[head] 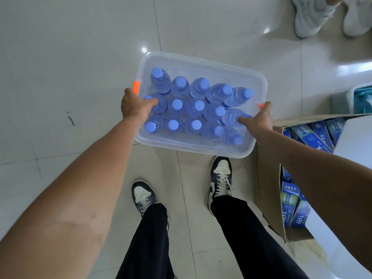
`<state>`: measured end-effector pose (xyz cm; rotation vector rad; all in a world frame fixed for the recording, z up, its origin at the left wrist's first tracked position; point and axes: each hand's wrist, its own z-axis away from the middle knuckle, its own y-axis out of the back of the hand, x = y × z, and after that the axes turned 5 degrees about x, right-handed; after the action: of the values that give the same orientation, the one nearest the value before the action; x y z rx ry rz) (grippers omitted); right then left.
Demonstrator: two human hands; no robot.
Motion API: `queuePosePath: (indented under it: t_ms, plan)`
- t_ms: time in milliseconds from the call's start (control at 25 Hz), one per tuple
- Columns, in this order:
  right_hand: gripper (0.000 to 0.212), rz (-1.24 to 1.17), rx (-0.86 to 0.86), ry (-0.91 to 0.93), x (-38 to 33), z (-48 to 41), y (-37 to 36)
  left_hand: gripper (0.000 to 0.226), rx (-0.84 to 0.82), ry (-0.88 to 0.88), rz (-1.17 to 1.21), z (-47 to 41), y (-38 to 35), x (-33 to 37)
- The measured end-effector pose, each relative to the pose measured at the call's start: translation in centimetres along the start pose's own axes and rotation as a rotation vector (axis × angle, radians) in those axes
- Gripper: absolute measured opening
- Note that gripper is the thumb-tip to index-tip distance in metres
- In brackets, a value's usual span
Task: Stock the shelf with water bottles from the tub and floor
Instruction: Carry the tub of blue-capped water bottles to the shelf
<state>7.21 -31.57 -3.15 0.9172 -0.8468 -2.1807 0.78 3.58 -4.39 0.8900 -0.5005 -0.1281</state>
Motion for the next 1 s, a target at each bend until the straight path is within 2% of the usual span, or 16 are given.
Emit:
queuePosePath:
  t_ms: [160,320,600,840,1000]
  plan:
    - [0.062,0.011,-0.022,0.054,-1.6,0.8,1.2,0.066,0.046,0.087,0.021,2.0,2.1,-1.5]
    - [0.058,0.011,-0.067,0.11,-4.7,4.0,3.9,0.067,0.075,0.133,0.048,5.0,7.8,-1.9]
    - [0.061,-0.012,-0.075,0.259,-14.8,14.8,13.4,0.064,0.154,0.2,0.149,14.2,24.6,0.4]
    - [0.064,0.015,-0.067,0.464,-26.2,26.7,24.0,0.065,0.27,0.27,0.277,25.1,41.6,2.6]
    - [0.06,0.084,-0.097,0.593,-31.5,32.4,28.1,0.061,0.312,0.34,0.347,31.3,48.9,2.1]
